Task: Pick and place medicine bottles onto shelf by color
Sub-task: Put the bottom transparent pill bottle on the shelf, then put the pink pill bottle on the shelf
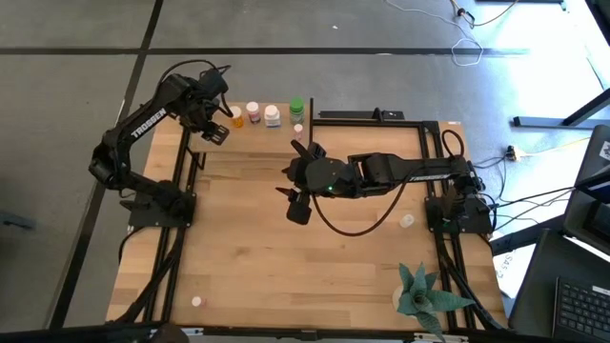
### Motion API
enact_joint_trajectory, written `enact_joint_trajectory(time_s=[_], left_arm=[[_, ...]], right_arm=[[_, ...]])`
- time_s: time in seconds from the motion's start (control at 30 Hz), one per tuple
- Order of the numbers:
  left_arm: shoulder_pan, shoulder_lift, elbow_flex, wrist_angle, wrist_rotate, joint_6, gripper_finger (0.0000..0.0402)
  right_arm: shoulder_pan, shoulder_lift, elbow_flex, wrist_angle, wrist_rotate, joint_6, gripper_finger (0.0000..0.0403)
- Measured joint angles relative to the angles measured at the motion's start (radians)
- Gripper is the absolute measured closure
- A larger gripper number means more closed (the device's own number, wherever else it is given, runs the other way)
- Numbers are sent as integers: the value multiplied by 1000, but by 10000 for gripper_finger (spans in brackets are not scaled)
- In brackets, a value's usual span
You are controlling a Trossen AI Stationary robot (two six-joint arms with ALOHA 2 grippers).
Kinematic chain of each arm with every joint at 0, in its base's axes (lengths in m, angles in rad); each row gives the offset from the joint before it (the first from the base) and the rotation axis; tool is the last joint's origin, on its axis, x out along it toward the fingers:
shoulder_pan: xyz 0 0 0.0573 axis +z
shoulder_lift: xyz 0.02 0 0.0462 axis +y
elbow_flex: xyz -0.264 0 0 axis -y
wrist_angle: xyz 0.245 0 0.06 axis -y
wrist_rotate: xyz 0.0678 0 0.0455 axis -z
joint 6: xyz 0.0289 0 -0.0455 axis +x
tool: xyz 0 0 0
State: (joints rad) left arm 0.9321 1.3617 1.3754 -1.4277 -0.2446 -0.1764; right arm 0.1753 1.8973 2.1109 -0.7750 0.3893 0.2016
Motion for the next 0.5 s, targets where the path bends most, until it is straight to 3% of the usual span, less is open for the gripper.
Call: enact_joint_trajectory(time_s=[0.5], left_arm=[[0, -2, 0, 0, -28, -31, 171]], right_arm=[[0, 0, 0, 0, 0, 0, 182]])
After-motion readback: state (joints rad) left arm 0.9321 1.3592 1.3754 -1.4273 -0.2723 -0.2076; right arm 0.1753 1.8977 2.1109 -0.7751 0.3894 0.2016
